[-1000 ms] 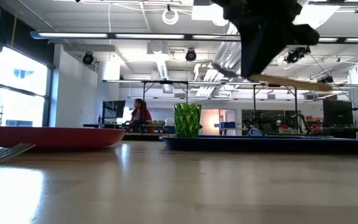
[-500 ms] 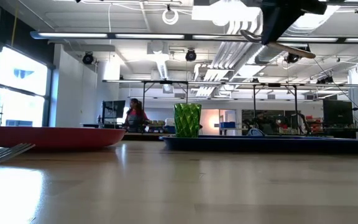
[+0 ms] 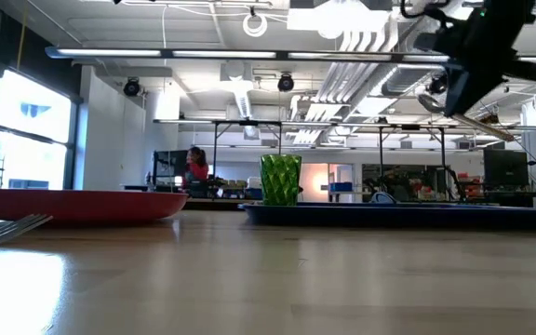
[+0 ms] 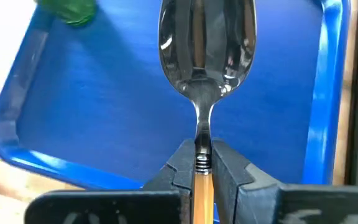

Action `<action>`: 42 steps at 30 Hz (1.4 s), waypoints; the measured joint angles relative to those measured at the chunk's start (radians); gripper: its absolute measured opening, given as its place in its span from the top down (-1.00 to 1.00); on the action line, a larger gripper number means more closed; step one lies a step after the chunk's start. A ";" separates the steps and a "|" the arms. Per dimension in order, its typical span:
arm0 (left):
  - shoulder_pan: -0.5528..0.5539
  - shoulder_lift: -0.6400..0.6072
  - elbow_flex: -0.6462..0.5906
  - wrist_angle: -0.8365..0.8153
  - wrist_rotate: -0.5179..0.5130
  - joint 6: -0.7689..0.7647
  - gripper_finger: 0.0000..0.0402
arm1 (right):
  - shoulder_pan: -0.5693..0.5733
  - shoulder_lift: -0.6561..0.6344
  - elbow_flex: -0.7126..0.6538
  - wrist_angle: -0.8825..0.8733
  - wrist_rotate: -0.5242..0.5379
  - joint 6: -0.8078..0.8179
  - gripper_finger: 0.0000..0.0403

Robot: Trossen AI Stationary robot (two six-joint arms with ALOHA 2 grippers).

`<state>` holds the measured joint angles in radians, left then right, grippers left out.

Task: Pick and place plate/cup/fork/spoon on tray
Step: Put the orange spoon on the blue tray

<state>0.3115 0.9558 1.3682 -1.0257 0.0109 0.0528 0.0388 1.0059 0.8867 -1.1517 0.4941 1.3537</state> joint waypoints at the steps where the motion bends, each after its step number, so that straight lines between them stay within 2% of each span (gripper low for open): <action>1: 0.000 0.000 0.000 0.000 0.000 0.000 0.63 | -0.023 -0.024 -0.021 0.003 -0.015 0.000 0.93; 6: 0.000 0.000 0.000 0.000 0.000 -0.001 0.63 | -0.168 -0.113 -0.106 0.007 -0.097 -0.040 0.93; 11: 0.000 0.000 0.000 0.000 0.000 -0.019 0.63 | -0.346 -0.139 -0.162 0.054 -0.192 -0.164 0.93; 18: 0.000 0.000 0.000 0.000 0.000 -0.022 0.63 | -0.598 -0.097 -0.183 0.221 -0.317 -0.400 0.93; 25: 0.000 0.000 0.000 0.000 0.000 -0.026 0.63 | -0.801 0.004 -0.183 0.277 -0.442 -0.567 0.93; 31: 0.000 0.000 0.000 0.000 0.000 -0.026 0.63 | -0.893 0.127 -0.183 0.293 -0.511 -0.655 0.93; 42: 0.000 0.000 0.000 0.001 0.000 -0.024 0.63 | -0.916 0.311 -0.183 0.350 -0.526 -0.693 0.93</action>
<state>0.3115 0.9558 1.3682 -1.0248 0.0105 0.0284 -0.8776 1.3174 0.7040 -0.8017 -0.0315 0.6609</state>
